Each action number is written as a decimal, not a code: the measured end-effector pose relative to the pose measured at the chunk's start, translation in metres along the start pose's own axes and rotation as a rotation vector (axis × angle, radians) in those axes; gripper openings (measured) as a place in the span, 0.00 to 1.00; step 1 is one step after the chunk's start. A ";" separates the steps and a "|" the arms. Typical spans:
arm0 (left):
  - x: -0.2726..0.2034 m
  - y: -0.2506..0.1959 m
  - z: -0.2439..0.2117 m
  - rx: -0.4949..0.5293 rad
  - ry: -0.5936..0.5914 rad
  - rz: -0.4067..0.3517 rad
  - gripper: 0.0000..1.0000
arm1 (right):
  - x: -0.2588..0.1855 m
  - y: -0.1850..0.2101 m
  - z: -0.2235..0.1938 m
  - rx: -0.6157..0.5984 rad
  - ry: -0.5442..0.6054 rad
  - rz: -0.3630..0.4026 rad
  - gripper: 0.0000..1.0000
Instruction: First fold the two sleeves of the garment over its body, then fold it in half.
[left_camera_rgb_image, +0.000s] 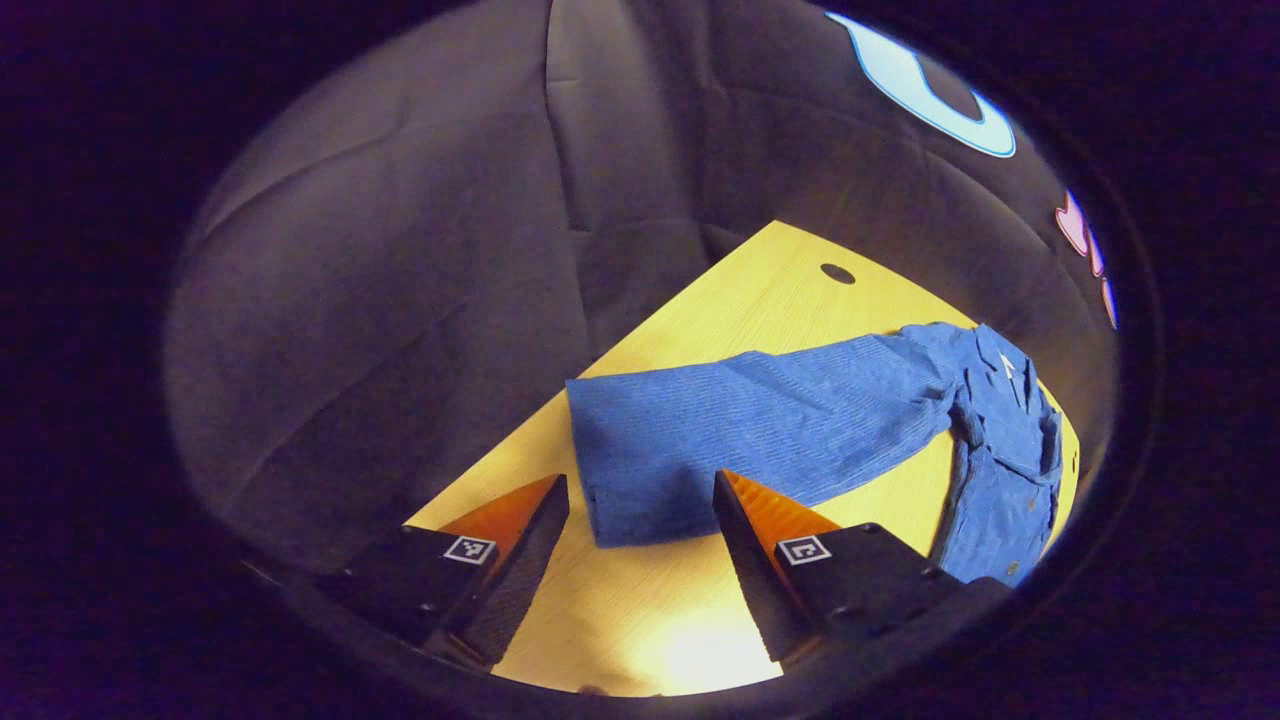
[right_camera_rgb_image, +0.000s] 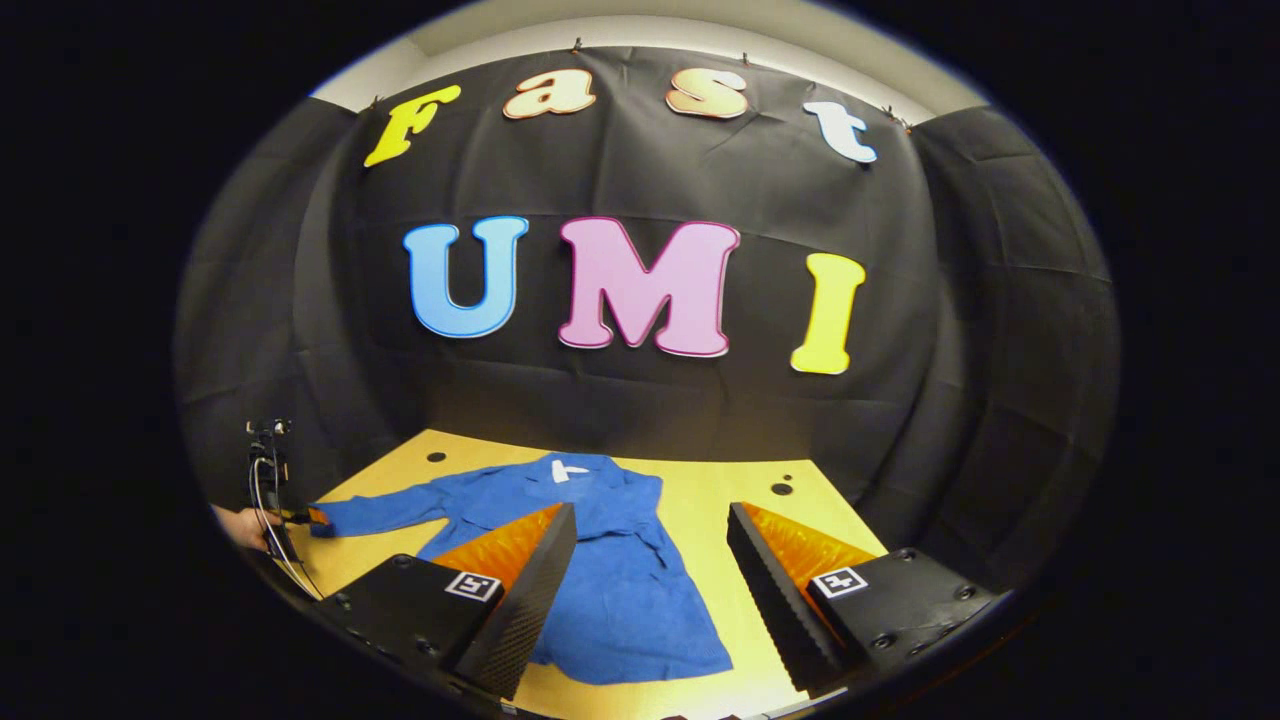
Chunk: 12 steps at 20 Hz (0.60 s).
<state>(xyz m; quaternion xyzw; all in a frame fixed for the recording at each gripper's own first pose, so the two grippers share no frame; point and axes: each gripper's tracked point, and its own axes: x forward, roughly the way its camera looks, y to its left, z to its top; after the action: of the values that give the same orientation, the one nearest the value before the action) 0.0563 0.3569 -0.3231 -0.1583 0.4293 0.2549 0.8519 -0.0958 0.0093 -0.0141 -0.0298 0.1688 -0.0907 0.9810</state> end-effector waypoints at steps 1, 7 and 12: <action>0.006 -0.001 -0.002 -0.015 0.023 -0.008 0.85 | -0.004 -0.006 -0.002 0.007 0.006 -0.019 0.96; 0.017 0.005 0.007 0.051 0.015 0.027 0.66 | -0.017 -0.015 -0.019 0.037 0.053 -0.064 0.96; 0.010 -0.003 0.006 0.044 0.029 -0.068 0.05 | -0.019 -0.017 -0.026 0.020 0.085 -0.068 0.96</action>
<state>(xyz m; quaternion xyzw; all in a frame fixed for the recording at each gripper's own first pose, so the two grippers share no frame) 0.0669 0.3598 -0.3274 -0.1576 0.4414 0.2138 0.8571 -0.1253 -0.0050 -0.0311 -0.0219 0.2084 -0.1268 0.9695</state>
